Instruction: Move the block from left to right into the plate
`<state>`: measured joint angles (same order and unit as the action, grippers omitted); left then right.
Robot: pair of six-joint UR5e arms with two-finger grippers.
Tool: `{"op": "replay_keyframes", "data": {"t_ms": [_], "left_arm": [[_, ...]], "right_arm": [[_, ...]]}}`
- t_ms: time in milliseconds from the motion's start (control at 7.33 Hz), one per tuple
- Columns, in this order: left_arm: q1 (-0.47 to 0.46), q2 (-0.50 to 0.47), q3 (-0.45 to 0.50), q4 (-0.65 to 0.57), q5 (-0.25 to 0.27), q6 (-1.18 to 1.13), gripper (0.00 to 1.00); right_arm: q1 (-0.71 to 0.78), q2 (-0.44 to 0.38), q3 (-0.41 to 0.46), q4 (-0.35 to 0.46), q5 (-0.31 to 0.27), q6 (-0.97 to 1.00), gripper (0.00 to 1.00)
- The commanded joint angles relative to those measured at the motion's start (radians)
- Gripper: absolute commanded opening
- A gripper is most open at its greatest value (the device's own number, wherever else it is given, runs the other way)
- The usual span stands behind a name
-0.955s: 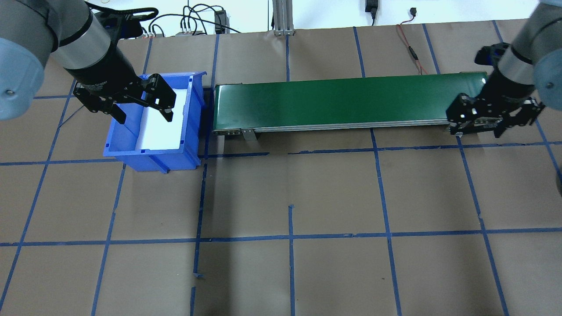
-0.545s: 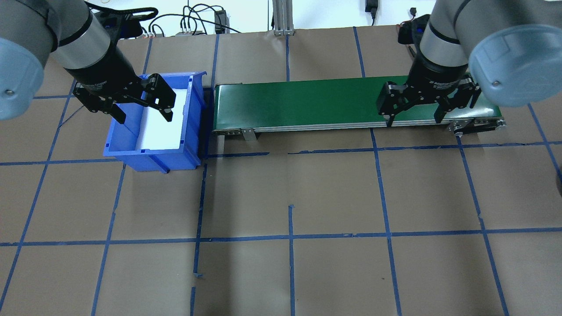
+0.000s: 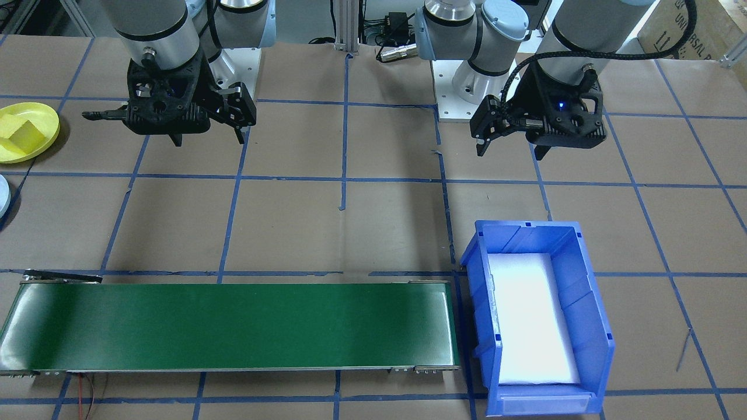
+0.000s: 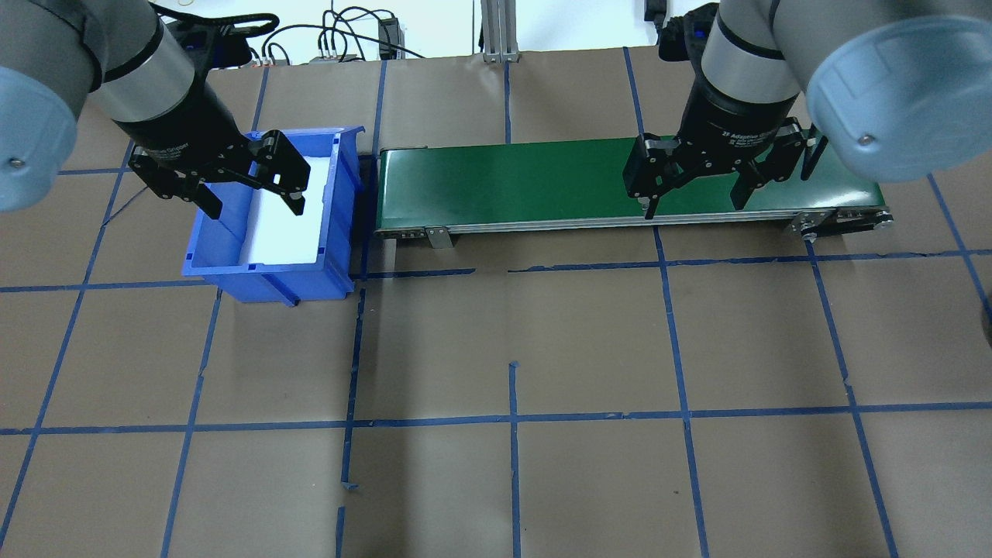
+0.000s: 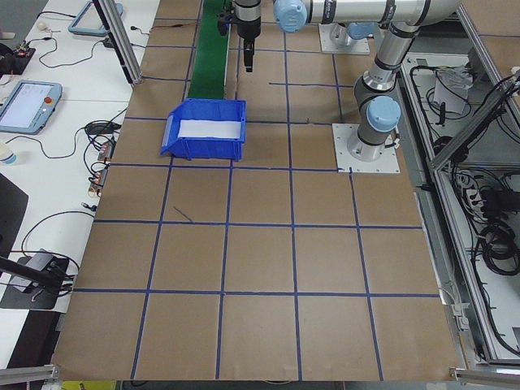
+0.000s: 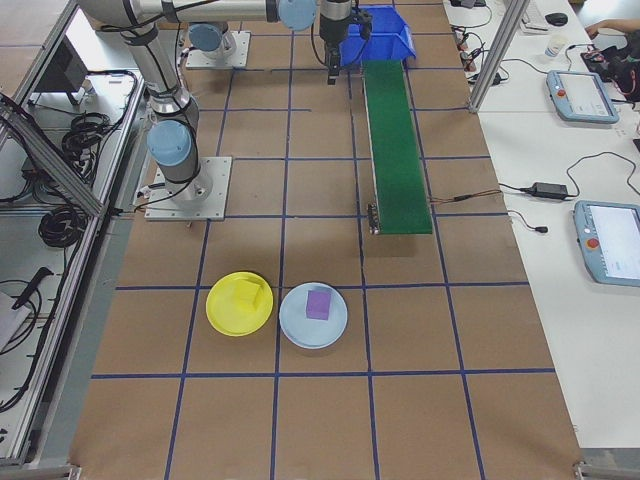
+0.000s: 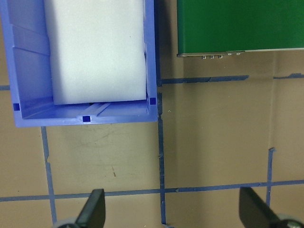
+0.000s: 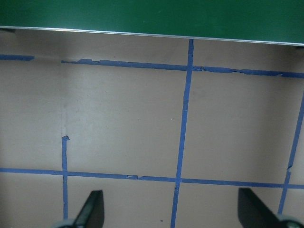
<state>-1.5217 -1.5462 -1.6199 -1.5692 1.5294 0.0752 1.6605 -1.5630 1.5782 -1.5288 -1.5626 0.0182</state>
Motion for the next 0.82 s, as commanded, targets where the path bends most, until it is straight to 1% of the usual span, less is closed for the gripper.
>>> {"op": "replay_keyframes", "data": {"t_ms": [0, 682], "left_arm": [[0.000, 0.000, 0.000, 0.000, 0.000, 0.000, 1.00], [0.000, 0.000, 0.000, 0.000, 0.000, 0.000, 1.00]], "right_arm": [[-0.013, 0.006, -0.007, 0.025, 0.003, 0.000, 1.00], [-0.027, 0.006, -0.004, 0.035, 0.001, 0.000, 1.00]]}}
